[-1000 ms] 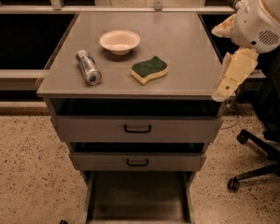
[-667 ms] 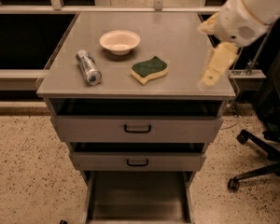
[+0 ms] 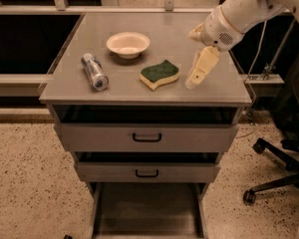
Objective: Place sponge into bottom drawer
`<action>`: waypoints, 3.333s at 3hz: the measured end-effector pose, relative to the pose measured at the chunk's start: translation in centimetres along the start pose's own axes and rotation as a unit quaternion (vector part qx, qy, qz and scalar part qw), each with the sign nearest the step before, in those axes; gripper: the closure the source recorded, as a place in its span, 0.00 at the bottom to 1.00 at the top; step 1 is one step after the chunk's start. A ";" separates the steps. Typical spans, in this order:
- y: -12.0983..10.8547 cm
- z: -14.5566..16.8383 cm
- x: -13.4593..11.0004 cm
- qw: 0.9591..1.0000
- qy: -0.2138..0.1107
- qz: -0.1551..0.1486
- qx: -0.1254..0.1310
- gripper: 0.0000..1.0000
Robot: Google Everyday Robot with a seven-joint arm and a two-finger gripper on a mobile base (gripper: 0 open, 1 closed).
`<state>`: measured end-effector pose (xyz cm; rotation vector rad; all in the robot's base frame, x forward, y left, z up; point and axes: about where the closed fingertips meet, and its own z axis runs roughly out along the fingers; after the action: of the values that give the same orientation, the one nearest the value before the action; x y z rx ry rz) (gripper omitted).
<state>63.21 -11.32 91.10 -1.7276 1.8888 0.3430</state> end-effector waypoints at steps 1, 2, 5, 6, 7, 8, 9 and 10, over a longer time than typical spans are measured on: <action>-2.0 2.8 -0.5 1.000 -0.015 0.003 -0.004 0.00; -3.5 6.3 -1.3 0.999 -0.031 0.008 -0.014 0.00; -3.0 11.9 -1.2 0.998 -0.039 0.023 -0.052 0.19; -3.0 11.9 -1.2 0.998 -0.039 0.023 -0.052 0.42; -3.0 12.0 -1.2 0.998 -0.039 0.023 -0.052 0.65; -3.0 12.0 -1.2 0.998 -0.039 0.023 -0.053 0.88; -3.0 11.9 -1.2 0.998 -0.039 0.023 -0.053 1.00; -3.2 11.3 -1.6 0.998 -0.039 0.023 -0.053 1.00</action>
Offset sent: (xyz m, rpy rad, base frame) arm 0.0755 0.0636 -0.0593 0.1058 0.0371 0.0170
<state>68.85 -4.38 83.35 -1.7142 1.8861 0.5289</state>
